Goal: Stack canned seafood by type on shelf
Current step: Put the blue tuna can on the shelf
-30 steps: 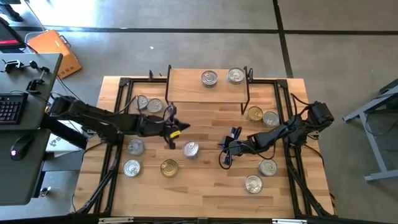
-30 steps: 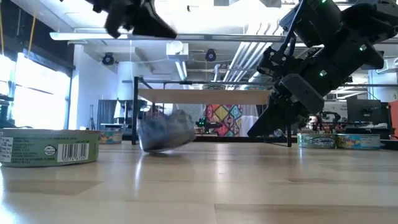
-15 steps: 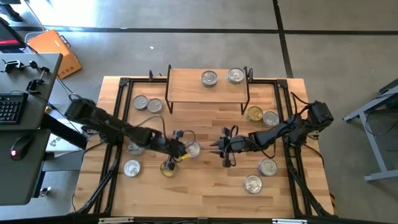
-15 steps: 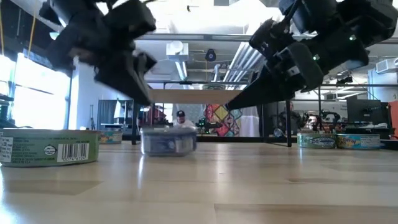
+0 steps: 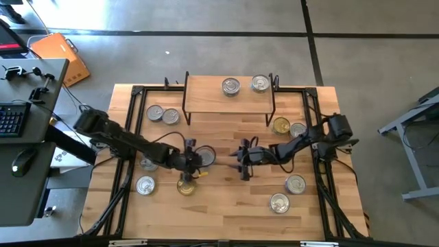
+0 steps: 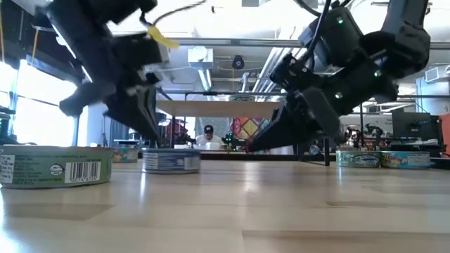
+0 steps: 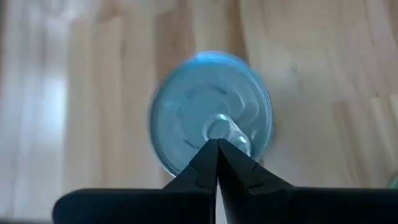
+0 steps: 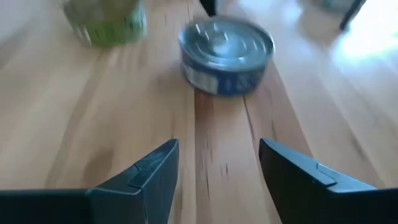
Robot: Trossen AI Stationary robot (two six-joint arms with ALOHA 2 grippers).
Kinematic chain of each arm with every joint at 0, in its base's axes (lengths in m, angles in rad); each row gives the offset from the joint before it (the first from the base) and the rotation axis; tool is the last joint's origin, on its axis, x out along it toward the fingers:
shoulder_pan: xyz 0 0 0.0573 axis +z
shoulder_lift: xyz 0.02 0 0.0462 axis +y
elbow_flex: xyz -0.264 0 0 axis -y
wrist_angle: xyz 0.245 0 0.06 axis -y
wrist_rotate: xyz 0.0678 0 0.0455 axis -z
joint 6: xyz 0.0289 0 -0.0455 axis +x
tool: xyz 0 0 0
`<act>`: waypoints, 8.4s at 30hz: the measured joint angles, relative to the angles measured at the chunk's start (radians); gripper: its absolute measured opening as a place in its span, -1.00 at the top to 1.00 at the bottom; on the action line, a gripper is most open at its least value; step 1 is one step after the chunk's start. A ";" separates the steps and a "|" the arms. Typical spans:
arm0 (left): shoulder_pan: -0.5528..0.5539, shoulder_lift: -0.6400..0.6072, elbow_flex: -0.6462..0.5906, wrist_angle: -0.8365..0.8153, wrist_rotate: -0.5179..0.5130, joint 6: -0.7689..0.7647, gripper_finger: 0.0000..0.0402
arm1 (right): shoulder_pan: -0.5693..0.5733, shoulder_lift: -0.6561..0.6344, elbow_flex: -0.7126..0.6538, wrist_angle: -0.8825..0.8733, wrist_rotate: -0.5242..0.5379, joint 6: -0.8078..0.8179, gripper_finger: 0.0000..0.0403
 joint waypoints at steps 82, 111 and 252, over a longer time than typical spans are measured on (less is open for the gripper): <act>0.118 0.082 -0.173 0.473 0.045 -0.067 1.00 | -0.186 0.080 0.240 -0.325 -0.043 0.065 0.94; -0.038 0.120 -0.206 0.781 -0.022 0.114 0.51 | 0.032 0.035 0.260 -0.398 0.102 0.186 0.94; 0.275 -0.065 -0.174 0.171 0.273 0.010 1.00 | -0.238 0.184 0.372 -0.366 -0.167 -0.242 -0.19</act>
